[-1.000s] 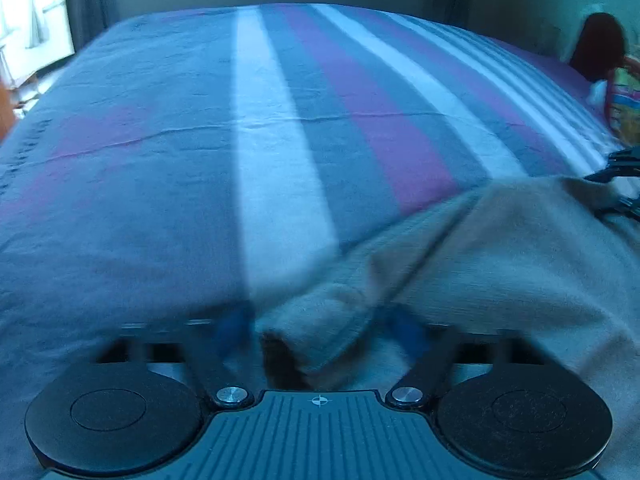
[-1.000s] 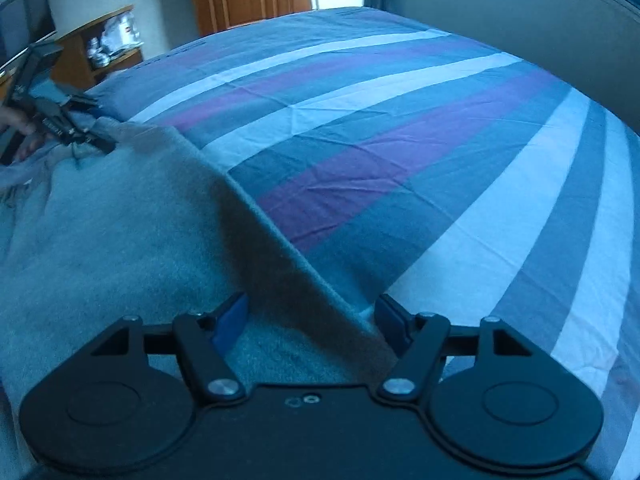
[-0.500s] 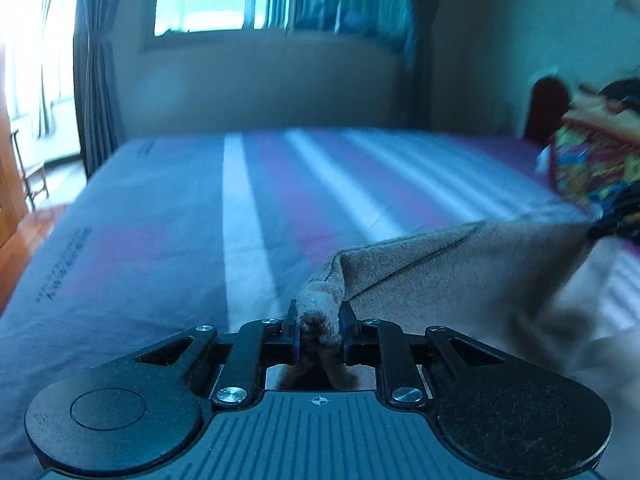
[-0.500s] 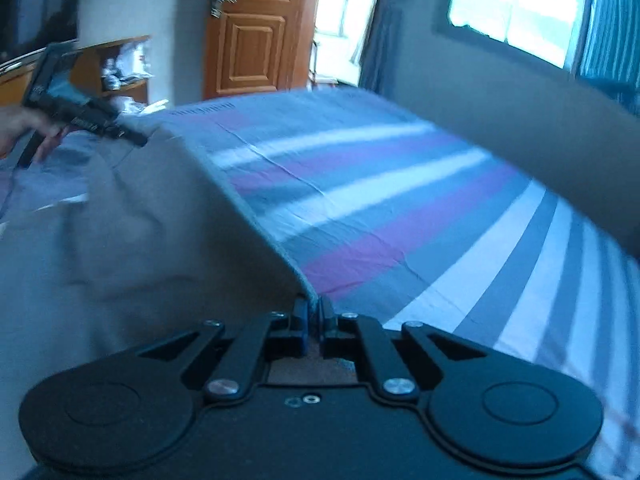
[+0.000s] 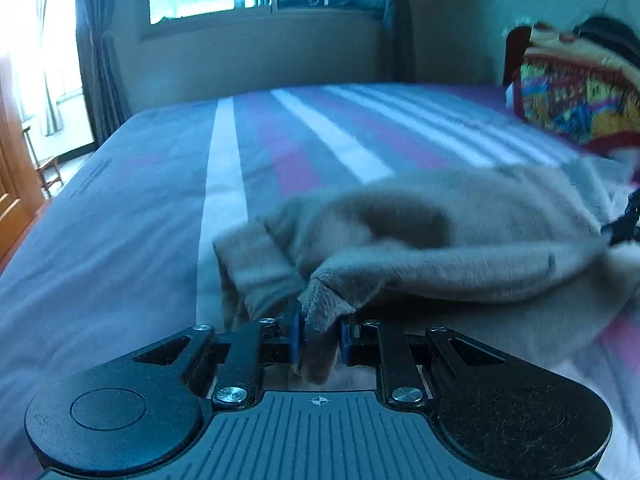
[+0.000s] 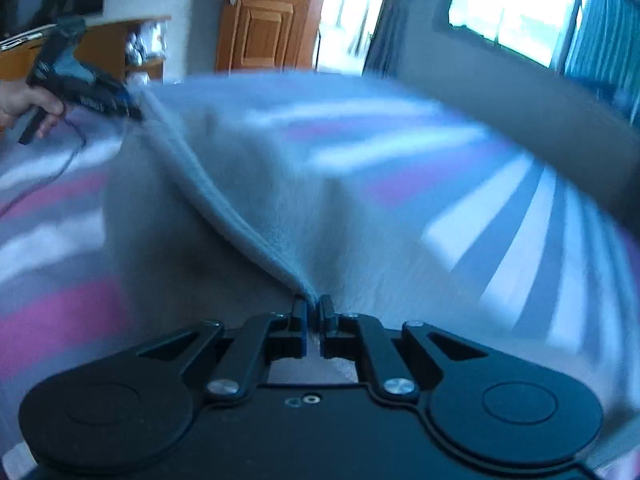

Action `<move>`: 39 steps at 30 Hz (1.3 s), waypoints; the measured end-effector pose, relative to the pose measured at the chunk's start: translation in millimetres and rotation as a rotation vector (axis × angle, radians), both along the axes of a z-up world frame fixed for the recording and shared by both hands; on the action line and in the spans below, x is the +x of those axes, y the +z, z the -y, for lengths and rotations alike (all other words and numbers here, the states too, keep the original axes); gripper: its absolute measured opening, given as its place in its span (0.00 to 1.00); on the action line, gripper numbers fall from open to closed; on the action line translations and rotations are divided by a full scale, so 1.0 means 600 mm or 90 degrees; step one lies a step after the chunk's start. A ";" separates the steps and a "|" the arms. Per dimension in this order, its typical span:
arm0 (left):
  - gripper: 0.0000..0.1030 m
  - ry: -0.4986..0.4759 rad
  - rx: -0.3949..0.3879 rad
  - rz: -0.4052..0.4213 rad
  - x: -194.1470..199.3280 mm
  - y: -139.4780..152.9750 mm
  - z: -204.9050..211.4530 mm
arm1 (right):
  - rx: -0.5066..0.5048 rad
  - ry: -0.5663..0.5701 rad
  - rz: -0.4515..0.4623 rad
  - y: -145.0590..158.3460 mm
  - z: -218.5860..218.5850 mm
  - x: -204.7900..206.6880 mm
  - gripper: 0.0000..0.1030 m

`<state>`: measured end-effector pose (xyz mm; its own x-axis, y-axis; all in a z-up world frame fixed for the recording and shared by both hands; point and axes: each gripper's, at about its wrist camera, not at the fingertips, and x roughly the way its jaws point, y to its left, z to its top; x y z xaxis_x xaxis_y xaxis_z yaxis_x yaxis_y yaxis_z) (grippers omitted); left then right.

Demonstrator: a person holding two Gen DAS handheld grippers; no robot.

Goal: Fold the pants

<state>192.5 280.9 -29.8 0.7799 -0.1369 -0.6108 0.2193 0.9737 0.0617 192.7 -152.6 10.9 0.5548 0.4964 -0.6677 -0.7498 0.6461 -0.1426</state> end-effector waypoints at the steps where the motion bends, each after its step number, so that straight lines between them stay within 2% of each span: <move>1: 0.26 0.012 0.001 -0.003 -0.011 -0.002 -0.001 | -0.016 -0.018 -0.035 -0.022 0.000 0.001 0.14; 2: 0.34 0.025 -0.002 -0.006 -0.021 -0.001 -0.003 | -0.019 -0.031 -0.043 -0.034 0.002 0.000 0.16; 3: 0.40 0.038 -0.001 -0.008 -0.033 0.000 -0.006 | -0.001 -0.050 -0.027 -0.032 0.009 -0.004 0.28; 4: 0.51 0.058 0.000 -0.011 -0.050 0.000 -0.009 | 0.020 -0.075 -0.021 -0.022 0.017 -0.010 0.49; 6: 0.56 0.105 -0.042 -0.016 -0.087 0.004 -0.031 | 0.091 -0.110 -0.035 0.000 0.052 -0.015 0.65; 8: 0.56 0.152 -0.118 -0.010 -0.114 0.010 -0.058 | 0.140 -0.138 -0.062 0.008 0.077 -0.016 0.64; 10: 0.56 0.193 -0.249 0.001 -0.126 0.012 -0.077 | 0.188 -0.173 -0.096 0.005 0.099 -0.011 0.63; 11: 0.56 0.205 -0.339 0.002 -0.132 0.007 -0.089 | 0.219 -0.195 -0.121 0.000 0.109 -0.006 0.63; 13: 0.56 0.218 -0.486 -0.003 -0.133 -0.011 -0.097 | 0.287 -0.245 -0.180 -0.018 0.128 0.007 0.62; 14: 0.55 0.221 -0.538 -0.014 -0.129 -0.021 -0.096 | 0.324 -0.270 -0.211 -0.027 0.139 0.020 0.61; 17: 0.55 0.227 -0.599 -0.042 -0.112 -0.045 -0.085 | 0.449 -0.343 -0.296 -0.059 0.165 0.041 0.61; 20: 0.55 0.248 -0.644 -0.058 -0.090 -0.063 -0.084 | 0.527 -0.402 -0.339 -0.087 0.187 0.074 0.61; 21: 0.55 0.265 -0.653 -0.067 -0.083 -0.069 -0.086 | 0.538 -0.414 -0.349 -0.096 0.189 0.088 0.58; 22: 0.55 0.277 -0.652 -0.071 -0.071 -0.075 -0.084 | 0.550 -0.424 -0.363 -0.106 0.190 0.105 0.50; 23: 0.50 0.286 -0.649 -0.071 -0.063 -0.075 -0.081 | 0.554 -0.432 -0.368 -0.114 0.186 0.116 0.46; 24: 0.39 0.293 -0.638 -0.068 -0.054 -0.072 -0.078 | 0.558 -0.437 -0.375 -0.118 0.186 0.127 0.36; 25: 0.24 0.294 -0.624 -0.065 -0.044 -0.063 -0.080 | 0.561 -0.442 -0.379 -0.119 0.185 0.138 0.16; 26: 0.24 0.292 -0.606 -0.050 -0.033 -0.050 -0.083 | 0.556 -0.445 -0.373 -0.116 0.184 0.145 0.09; 28: 0.23 0.267 -0.576 0.010 -0.019 -0.013 -0.090 | 0.554 -0.434 -0.339 -0.095 0.180 0.149 0.06; 29: 0.23 0.247 -0.569 0.032 -0.018 0.004 -0.096 | 0.563 -0.415 -0.304 -0.074 0.171 0.123 0.06; 31: 0.23 0.205 -0.545 0.051 -0.023 0.025 -0.103 | 0.576 -0.372 -0.236 -0.032 0.171 0.090 0.06; 32: 0.23 0.195 -0.511 0.019 -0.020 0.021 -0.103 | 0.582 -0.354 -0.215 -0.020 0.172 0.073 0.06; 33: 0.23 0.205 -0.465 -0.039 -0.012 0.004 -0.104 | 0.586 -0.341 -0.196 -0.013 0.171 0.050 0.06; 35: 0.21 0.227 -0.418 -0.148 -0.004 -0.046 -0.110 | 0.557 -0.327 -0.189 -0.043 0.159 0.026 0.07; 36: 0.21 0.220 -0.409 -0.156 -0.008 -0.054 -0.109 | 0.499 -0.337 -0.216 -0.076 0.147 0.035 0.07; 37: 0.21 0.219 -0.420 -0.148 -0.014 -0.054 -0.110 | 0.458 -0.366 -0.270 -0.112 0.143 0.047 0.07; 38: 0.21 0.223 -0.431 -0.142 -0.020 -0.050 -0.109 | 0.470 -0.377 -0.299 -0.134 0.145 0.051 0.07; 39: 0.21 0.224 -0.428 -0.140 -0.022 -0.046 -0.106 | 0.491 -0.380 -0.299 -0.142 0.149 0.049 0.07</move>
<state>179.1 344.2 -57.7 0.7172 -0.2990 -0.6294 -0.1693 0.8014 -0.5736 222.2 -241.9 -74.3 0.6164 0.6085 -0.4998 -0.1584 0.7176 0.6782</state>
